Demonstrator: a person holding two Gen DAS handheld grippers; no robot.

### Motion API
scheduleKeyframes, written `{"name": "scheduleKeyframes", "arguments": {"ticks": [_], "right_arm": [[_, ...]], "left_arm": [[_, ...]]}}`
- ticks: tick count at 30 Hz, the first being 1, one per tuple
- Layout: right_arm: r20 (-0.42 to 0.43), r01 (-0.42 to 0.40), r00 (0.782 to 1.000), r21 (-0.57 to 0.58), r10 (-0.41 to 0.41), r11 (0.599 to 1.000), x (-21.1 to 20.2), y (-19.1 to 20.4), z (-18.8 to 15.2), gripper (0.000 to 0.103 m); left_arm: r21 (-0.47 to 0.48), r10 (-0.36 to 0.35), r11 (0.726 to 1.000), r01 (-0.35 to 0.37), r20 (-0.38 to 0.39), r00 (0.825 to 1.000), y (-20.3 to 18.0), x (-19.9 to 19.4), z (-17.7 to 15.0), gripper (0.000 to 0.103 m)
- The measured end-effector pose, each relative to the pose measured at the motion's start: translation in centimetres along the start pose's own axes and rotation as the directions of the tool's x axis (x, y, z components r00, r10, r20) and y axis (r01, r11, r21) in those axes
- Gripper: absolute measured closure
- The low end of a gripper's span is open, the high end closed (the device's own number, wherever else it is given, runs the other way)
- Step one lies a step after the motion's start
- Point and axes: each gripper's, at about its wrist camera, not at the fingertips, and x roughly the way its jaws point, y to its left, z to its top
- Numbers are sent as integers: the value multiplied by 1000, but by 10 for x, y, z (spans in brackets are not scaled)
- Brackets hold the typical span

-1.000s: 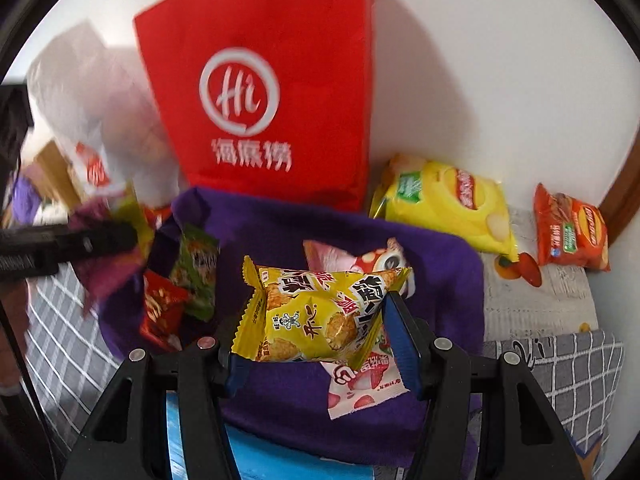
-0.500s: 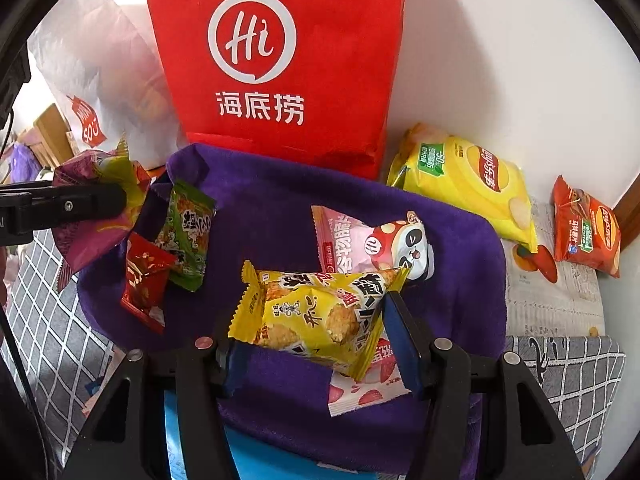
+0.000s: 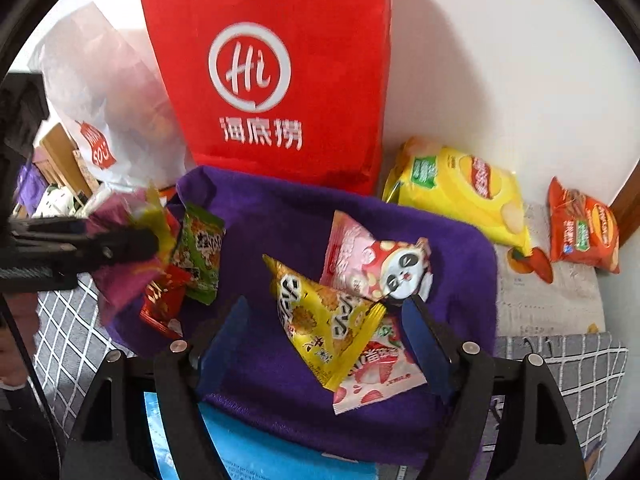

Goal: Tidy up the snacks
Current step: 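Open both grippers to drop the yellow and pink packets onto the towel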

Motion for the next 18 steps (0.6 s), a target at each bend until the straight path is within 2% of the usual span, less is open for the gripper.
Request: {"name": "scheduleKeyframes", "arguments": {"ticks": [3,9,18], "right_arm": [[28,9,1000,17,-9,1000,-10,-4,3,24],[53,-23,998,34,22,999,-22,-6,6,24],[78,-25,997,58,20,998,-31,-11,8,24]], "left_arm": [[7,3,1000,-3,-9,1000,-3,5,-1,44],[31,14,999,-13,-41,999,-15,20,-6,44],[33,33,999,-32,-44,998,-18,23,-4,44]]}}
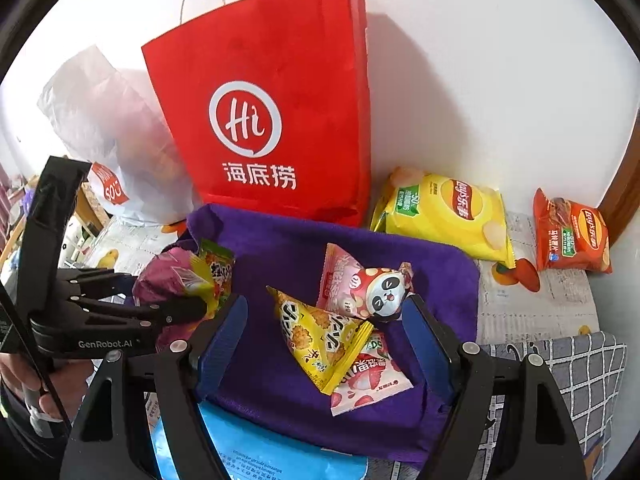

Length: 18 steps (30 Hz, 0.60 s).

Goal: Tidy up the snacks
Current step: 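Open both grippers to drop the yellow and pink packets onto the towel, then move both grippers back to the snack pile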

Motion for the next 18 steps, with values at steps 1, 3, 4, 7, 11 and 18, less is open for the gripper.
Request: {"name": "scheduleKeyframes", "arguments": {"ticks": [1,3,4,7,11,18], "right_arm": [[4,2,1000,2,-2,1000,-2,-1,1,24],[12,-1,1000,7,1,1000,-4,-1,1,24],[17,-5,1000,9,5,1000,-6,-1,2,24],[25,-4,1000,5,4,1000,-9,0,2,24],[32,-2,999,1,2,1000,-13,1,3,24],[52,-20,998,7,19,1000,-21,-1,4,24]], "left_arm": [[-1,0,1000,0,0,1000,0,0,0,44],[-1,-8,1000,8,-9,1000,-1,1,0,44],[-2,-13,1000,13,-10,1000,-1,1,0,44],[-7,-13,1000,12,-18,1000,-2,1,-1,42],[-18,8,1000,-8,-22,1000,-2,1,0,34],[-20,53,998,-53,18,998,-2,-13,1,30]]}}
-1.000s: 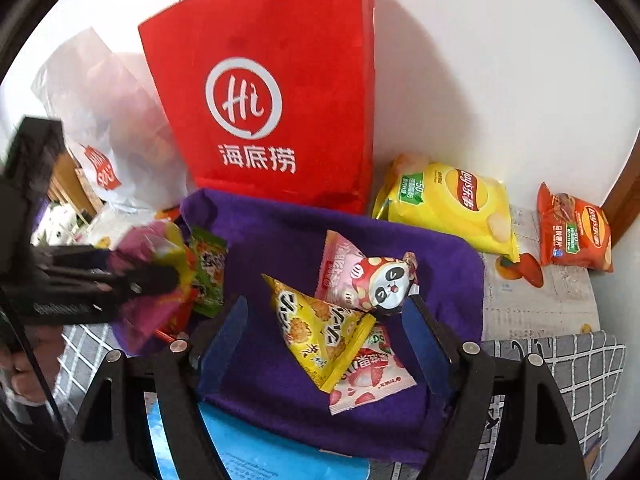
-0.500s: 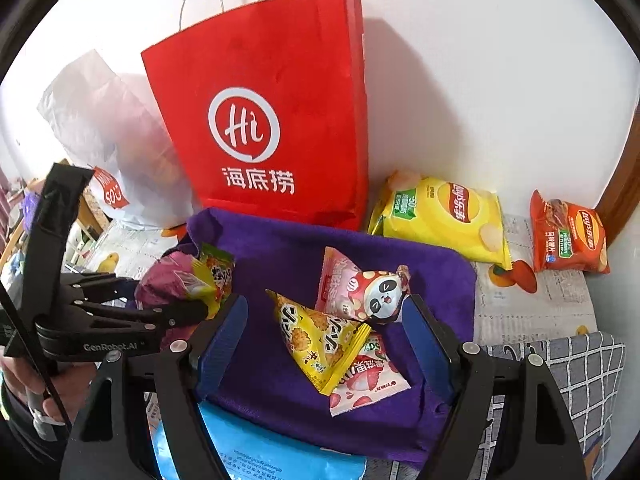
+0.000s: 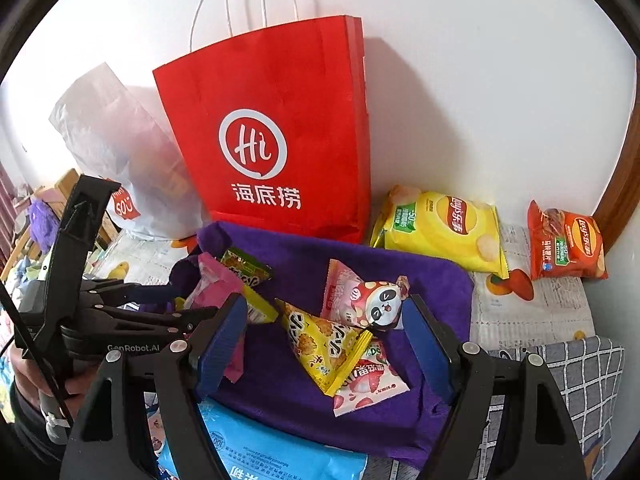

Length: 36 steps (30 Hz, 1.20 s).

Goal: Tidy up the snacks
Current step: 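Move both grippers back to the snack pile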

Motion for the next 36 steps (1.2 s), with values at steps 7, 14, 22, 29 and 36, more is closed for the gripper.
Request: {"name": "scheduleKeyframes", "arguments": {"ticks": [7,14,22,29,36], "right_arm": [[32,33,999,-1,-33,999,-12,-2,1,24],[25,123,992,-33,-122,992,-18,6,4,24],[40,101,994,-48,-99,994,-39,20,-8,24],[55,81,995,-18,-80,997,-67,34,-39,24],[-6,44,999,-14,-44,999,-84,50,-81,34]], "left_arm": [[12,7,1000,-7,38,999,-1,-17,2,29],[19,-26,1000,25,77,997,-4,-38,1,29],[29,-9,1000,6,125,992,-8,-61,-1,29],[35,-1,999,-4,145,989,-14,-80,-9,30],[69,-14,998,2,174,985,-23,-116,-35,30]]}}
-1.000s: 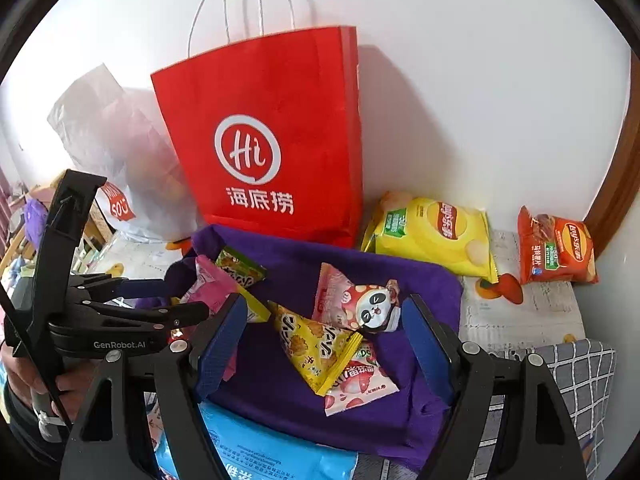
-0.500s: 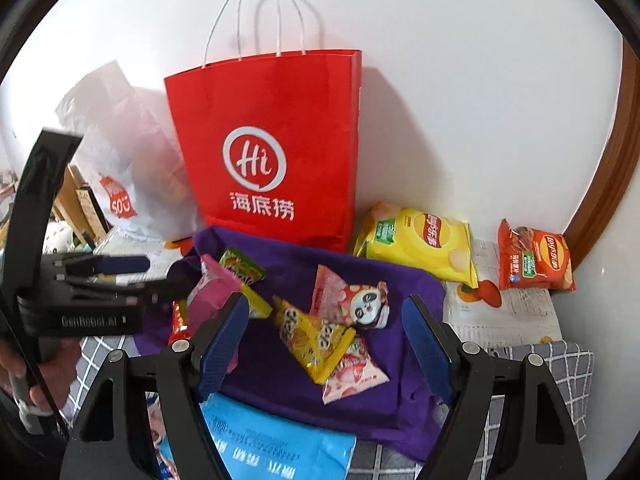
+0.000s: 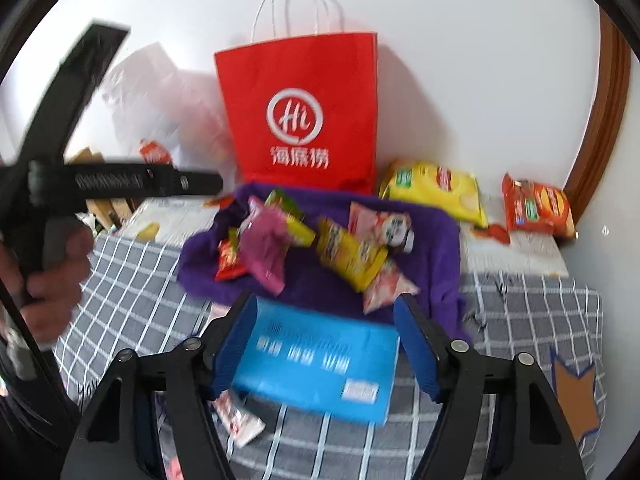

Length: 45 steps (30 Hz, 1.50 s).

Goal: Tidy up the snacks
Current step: 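Move both grippers back to the snack pile, then grasp the light pink packet with the right gripper while the left grasps the blue packet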

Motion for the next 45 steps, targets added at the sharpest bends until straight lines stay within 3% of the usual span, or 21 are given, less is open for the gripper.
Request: {"name": "scheduleKeyframes", "arguments": {"ticks": [5,10,16,25,33,34,36,40,45], "right_arm": [[-28,-56,998,3,56,998,-7,17,-35,37],[-64,-72,996,-32,70,997,-9,46,-74,37],[-116,-71,991,-39,66,997,-13,72,-114,37],[-199,-101,974,29,104,994,2,97,-153,37],[-211,-87,973,17,89,996,28,109,-158,37],[-200,-66,978,-10,62,998,31,113,-159,40],[-164,-46,986,-42,39,998,29,117,-160,61],[-135,-73,989,-33,68,997,21,105,-164,67],[-85,-14,996,-3,14,1000,4,67,-162,68]], "left_arm": [[8,59,998,-60,25,998,12,-30,-33,30],[-3,73,997,-73,-4,997,32,-42,-70,30],[-85,65,994,-67,-25,998,68,-52,-114,30],[-142,26,989,-31,-37,999,91,-60,-163,30],[-158,22,987,-31,-58,998,98,-52,-188,30],[-155,20,988,-29,-60,998,97,-50,-189,30],[-136,20,990,-30,-69,997,89,-44,-190,30],[-82,19,996,-26,-84,996,69,-29,-191,30],[-16,-2,1000,1,-114,993,33,-1,-185,30]]}}
